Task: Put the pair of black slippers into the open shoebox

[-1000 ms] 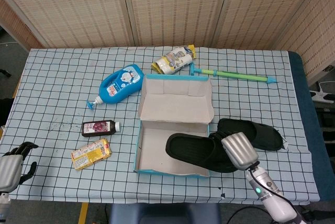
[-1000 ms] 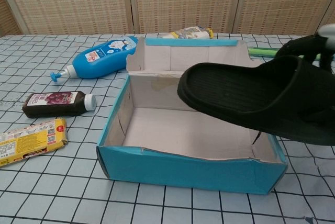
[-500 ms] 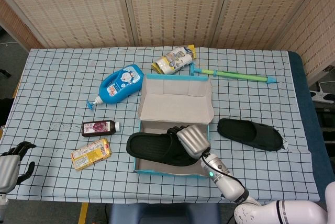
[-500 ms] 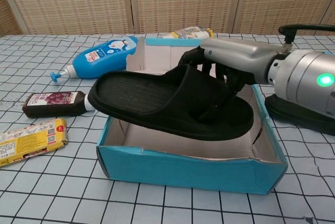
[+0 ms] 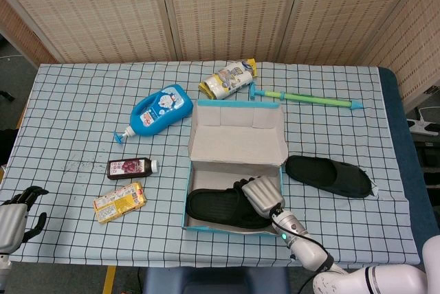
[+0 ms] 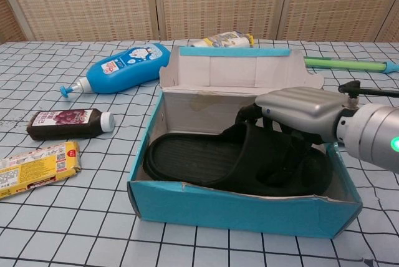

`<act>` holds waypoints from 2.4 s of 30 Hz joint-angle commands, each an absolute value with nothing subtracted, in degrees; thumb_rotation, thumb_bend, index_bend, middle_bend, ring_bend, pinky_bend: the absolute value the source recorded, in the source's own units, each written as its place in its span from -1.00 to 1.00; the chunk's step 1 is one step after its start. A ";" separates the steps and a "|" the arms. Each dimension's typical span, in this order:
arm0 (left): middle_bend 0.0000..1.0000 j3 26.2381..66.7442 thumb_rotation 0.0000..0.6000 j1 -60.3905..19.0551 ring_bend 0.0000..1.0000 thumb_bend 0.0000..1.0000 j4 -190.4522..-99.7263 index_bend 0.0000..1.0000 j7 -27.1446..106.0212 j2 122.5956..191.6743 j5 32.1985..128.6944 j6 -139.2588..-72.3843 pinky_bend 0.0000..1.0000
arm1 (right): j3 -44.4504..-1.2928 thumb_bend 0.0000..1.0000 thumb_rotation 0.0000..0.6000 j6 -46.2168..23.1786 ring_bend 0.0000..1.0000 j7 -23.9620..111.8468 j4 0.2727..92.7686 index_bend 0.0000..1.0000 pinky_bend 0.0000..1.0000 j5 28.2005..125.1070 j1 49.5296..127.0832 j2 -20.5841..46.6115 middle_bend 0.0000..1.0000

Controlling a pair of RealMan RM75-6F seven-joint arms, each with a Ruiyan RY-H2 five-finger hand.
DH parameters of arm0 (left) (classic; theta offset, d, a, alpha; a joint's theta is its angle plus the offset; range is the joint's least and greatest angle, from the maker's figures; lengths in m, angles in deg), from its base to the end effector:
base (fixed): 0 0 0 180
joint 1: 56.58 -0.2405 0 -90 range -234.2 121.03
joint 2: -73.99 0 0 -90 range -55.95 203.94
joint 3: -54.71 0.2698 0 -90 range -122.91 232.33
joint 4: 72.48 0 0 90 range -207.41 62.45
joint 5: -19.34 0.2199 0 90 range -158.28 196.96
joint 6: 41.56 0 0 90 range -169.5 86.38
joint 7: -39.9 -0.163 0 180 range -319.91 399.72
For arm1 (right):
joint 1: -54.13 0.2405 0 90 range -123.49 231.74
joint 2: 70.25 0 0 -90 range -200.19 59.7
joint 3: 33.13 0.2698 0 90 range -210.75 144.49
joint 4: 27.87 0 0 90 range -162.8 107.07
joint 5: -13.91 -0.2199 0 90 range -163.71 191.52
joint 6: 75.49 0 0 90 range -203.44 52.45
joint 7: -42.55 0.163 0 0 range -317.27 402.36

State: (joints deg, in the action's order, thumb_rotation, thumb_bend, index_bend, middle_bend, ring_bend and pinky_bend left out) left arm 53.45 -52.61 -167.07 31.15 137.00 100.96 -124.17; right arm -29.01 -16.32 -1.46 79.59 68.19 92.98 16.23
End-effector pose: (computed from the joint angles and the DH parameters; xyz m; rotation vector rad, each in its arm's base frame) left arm -0.3401 0.1892 0.1524 -1.4008 -0.8967 -0.7130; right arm -0.1289 -0.2783 -0.0482 2.0623 -0.9560 0.7332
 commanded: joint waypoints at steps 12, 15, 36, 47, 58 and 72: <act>-0.54 53.40 1.00 -52.63 -0.32 -0.10 -167.01 -0.44 31.37 136.97 100.90 -124.13 -0.02 | -29.33 -1.00 1.00 -22.27 -0.57 3.63 78.06 -0.39 -0.09 58.72 95.48 14.06 -0.34; -0.54 53.37 1.00 -52.61 -0.32 -0.10 -167.01 -0.44 31.38 136.96 100.80 -124.04 -0.02 | -28.80 -1.00 1.00 -25.93 -0.79 7.21 78.91 -0.57 -0.37 56.32 96.33 12.29 -0.55; -0.54 53.32 1.00 -52.51 -0.32 -0.10 -167.00 -0.44 31.06 137.04 100.47 -123.70 -0.02 | -29.77 -1.00 1.00 -26.53 -1.00 17.83 80.10 -1.00 -0.77 63.88 96.83 8.38 -0.93; -0.54 53.33 1.00 -52.52 -0.32 -0.10 -166.98 -0.44 31.03 137.05 100.56 -123.77 -0.02 | -29.09 -1.00 1.00 -26.73 -1.00 25.45 80.56 -1.00 -0.77 70.90 95.39 6.58 -0.93; -0.54 53.36 1.00 -52.46 -0.32 -0.10 -166.99 -0.44 30.62 137.21 100.42 -123.60 -0.02 | -29.06 -0.66 1.00 -29.22 -1.00 33.66 79.41 -0.97 -0.79 76.30 94.46 5.36 -0.93; -0.54 53.39 1.00 -52.54 -0.32 -0.10 -167.11 -0.44 30.81 137.06 100.55 -123.76 -0.02 | -30.19 -1.00 1.00 -22.97 -1.00 37.26 84.24 -1.00 -0.79 89.63 90.60 -0.10 -0.93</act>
